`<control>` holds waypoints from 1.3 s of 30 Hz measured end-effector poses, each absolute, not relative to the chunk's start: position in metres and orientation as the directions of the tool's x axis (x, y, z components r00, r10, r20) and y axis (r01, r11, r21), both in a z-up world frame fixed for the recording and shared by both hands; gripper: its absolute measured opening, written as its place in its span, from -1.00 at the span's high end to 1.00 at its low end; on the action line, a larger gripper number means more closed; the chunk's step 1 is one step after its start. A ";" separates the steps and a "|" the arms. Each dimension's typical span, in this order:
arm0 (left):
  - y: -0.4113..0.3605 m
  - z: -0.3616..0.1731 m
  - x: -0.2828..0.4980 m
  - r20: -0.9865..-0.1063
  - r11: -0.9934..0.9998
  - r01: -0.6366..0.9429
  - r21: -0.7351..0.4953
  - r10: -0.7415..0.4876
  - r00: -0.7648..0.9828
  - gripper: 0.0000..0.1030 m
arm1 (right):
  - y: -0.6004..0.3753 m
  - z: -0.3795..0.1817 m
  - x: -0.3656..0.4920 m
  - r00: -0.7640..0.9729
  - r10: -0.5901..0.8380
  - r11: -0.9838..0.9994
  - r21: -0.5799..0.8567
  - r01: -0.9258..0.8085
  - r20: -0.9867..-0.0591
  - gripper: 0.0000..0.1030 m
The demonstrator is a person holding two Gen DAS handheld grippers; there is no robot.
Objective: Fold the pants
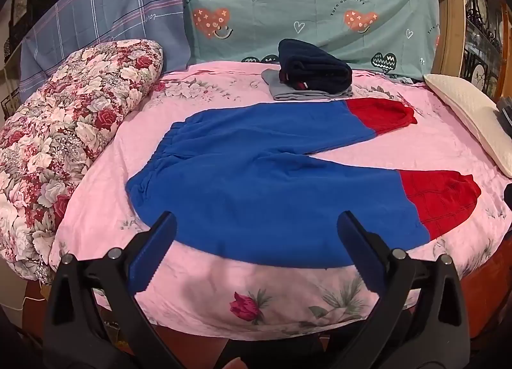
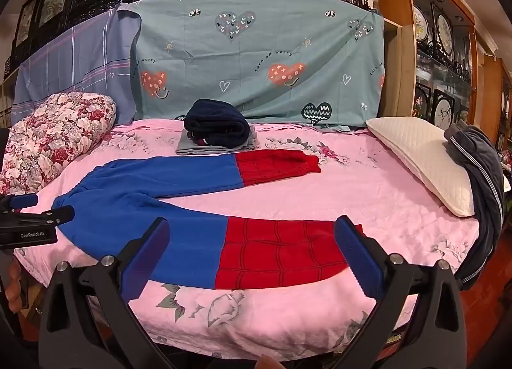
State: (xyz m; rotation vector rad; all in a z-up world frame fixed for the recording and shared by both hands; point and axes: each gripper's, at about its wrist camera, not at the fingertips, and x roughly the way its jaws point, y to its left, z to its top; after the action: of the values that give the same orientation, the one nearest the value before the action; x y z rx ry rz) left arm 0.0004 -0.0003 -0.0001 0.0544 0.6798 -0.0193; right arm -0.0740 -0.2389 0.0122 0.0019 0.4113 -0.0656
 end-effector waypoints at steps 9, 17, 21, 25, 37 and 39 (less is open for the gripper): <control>0.000 0.001 0.000 -0.625 0.999 0.032 0.034 -0.004 0.781 -0.96 | -0.241 0.012 -0.074 0.916 -0.060 0.998 -0.007 0.062 -0.397 -0.97; 0.004 -0.001 -0.001 -0.627 0.999 0.035 0.030 -0.009 0.779 -0.96 | -0.237 0.010 -0.074 0.914 -0.056 0.998 -0.006 0.059 -0.401 -0.97; 0.004 -0.002 0.000 -0.629 0.999 0.036 0.031 -0.008 0.778 -0.96 | -0.238 0.010 -0.072 0.914 -0.056 0.998 -0.007 0.058 -0.401 -0.97; 0.004 -0.002 0.000 -0.628 0.999 0.036 0.031 -0.009 0.778 -0.96 | -0.237 0.010 -0.072 0.915 -0.057 0.998 -0.007 0.059 -0.400 -0.97; 0.005 -0.003 0.001 -0.627 0.999 0.037 0.031 -0.009 0.779 -0.96 | -0.237 0.009 -0.072 0.912 -0.053 0.998 -0.008 0.055 -0.407 -0.97; 0.007 -0.002 0.001 -0.626 0.999 0.034 0.030 -0.008 0.780 -0.96 | -0.237 0.009 -0.072 0.912 -0.054 0.998 -0.009 0.054 -0.406 -0.97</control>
State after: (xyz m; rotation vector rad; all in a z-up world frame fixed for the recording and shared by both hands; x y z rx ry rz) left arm 0.0015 0.0070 -0.0016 0.0405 0.6761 -0.0226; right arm -0.0721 -0.2366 0.0093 0.0021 0.4179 -0.0556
